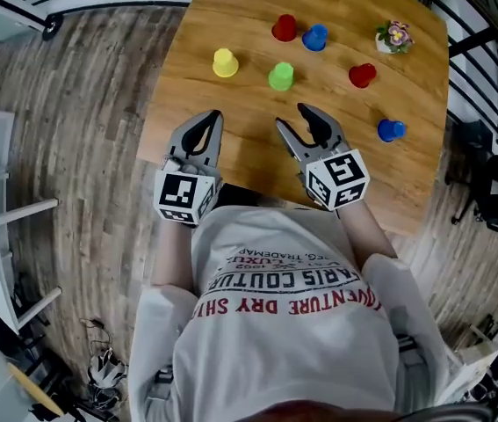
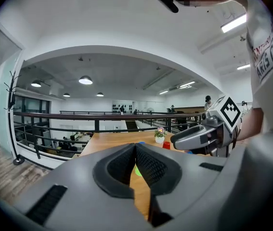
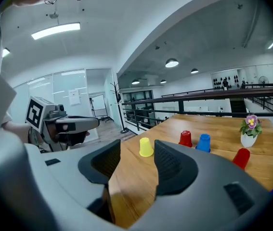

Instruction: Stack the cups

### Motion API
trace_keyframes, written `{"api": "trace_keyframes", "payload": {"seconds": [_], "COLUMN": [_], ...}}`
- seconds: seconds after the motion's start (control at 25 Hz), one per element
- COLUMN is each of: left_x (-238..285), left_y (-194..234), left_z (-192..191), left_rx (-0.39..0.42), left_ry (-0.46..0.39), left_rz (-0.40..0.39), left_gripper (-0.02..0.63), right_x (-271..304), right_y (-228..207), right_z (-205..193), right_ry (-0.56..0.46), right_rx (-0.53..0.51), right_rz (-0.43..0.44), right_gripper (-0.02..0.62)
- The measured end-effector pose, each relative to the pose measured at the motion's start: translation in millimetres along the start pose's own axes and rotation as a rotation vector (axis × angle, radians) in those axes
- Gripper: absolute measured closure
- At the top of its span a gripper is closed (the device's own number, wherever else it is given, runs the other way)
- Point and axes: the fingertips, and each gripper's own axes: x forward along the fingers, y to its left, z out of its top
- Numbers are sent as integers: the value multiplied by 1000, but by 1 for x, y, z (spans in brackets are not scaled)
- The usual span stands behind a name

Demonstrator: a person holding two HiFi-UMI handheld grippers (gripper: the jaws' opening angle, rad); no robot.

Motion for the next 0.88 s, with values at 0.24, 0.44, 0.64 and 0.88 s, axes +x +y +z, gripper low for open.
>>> {"api": "trace_keyframes", "payload": {"seconds": [0.24,0.44,0.64,0.88], "left_x": [25,40,55,67], "left_y": [61,86,107,127], "left_z": [-1,-20,-38,-62], "left_rx": [-2,-10,-42,-85], "left_ry": [-16,-2,6,29], "left_rz": [-98,-182,-213,-218], "left_gripper": [589,589,589,589], "right_x": [74,118,162,208], "right_y": [4,-2,-8,-17], "right_z": [7,0,-20,-43], "right_ry": [34,30,72,129], "right_rx": [1,14,19,15], "right_rz": [-87,-172,-171,-199], "right_gripper": [379,379,352,316]}}
